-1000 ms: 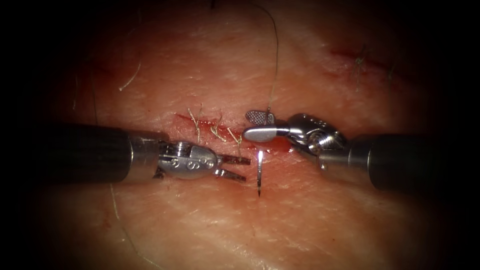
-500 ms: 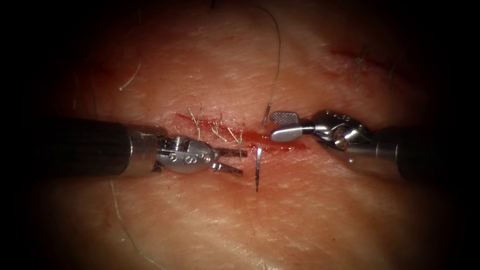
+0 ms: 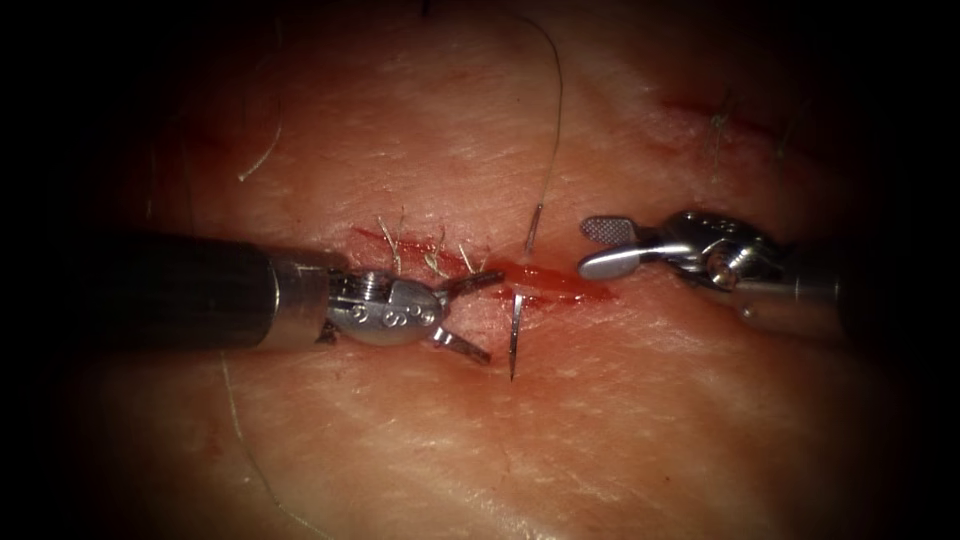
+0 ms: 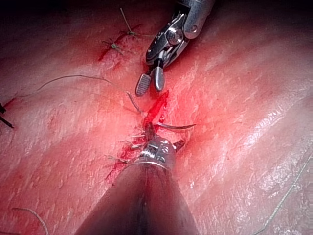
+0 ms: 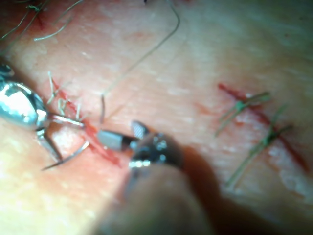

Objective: Wound Closure

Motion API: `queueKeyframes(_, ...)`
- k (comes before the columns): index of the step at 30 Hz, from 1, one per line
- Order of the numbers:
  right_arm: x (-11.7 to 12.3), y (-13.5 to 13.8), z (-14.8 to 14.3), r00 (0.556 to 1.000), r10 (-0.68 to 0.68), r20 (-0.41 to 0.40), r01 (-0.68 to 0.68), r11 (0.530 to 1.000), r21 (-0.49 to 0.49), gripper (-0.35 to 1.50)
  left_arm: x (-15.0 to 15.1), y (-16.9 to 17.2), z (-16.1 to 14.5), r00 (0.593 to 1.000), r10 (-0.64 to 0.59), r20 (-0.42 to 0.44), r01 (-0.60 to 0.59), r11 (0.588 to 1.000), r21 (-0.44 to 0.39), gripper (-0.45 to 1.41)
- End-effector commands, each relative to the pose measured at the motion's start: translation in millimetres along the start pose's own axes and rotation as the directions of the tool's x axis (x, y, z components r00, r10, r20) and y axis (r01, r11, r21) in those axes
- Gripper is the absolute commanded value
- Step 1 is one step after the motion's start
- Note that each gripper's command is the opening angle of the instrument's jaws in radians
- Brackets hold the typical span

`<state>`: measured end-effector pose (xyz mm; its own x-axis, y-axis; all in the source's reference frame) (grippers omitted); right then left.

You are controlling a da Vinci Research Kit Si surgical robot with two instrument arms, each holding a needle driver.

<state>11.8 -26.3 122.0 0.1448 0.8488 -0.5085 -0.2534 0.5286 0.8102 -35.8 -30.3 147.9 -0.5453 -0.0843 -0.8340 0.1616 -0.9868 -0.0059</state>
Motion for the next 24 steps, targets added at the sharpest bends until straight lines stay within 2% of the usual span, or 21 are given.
queueKeyframes(1, -0.5, 0.4, 0.4, 1.0, 0.002, -0.008, -0.002, 1.0, 0.005, 1.41, 0.1, 0.4, 1.1, 1.0, 0.023, -0.009, -0.023, 1.0, -0.001, 0.94)
queueKeyframes(8, -1.5, 0.3, 0.4, 1.0, -0.006, -0.021, 0.006, 1.0, 0.012, 1.4, 1.4, 0.7, 2.2, 0.994, 0.11, -0.024, -0.11, 0.994, 0.003, 0.91)
queueKeyframes(9, -1.9, 0.3, 0.4, 1.0, -0.015, -0.025, 0.015, 1.0, 0.012, 1.4, 1.3, 0.5, 2.2, 0.992, 0.123, -0.027, -0.123, 0.992, 0.005, 0.86)
queueKeyframes(20, -3.1, 0.1, 0.9, 0.999, -0.018, -0.033, 0.018, 1.0, 0.01, 1.4, -0.7, 0.1, 3.0, 0.988, 0.153, -0.03, -0.153, 0.988, 0.01, 0.81)
queueKeyframes(24, -3.2, 0.0, 1.0, 0.999, -0.011, -0.043, 0.012, 1.0, 0.016, 1.4, -0.6, 0.5, 3.7, 0.987, 0.154, -0.038, -0.154, 0.988, 0.006, 0.79)
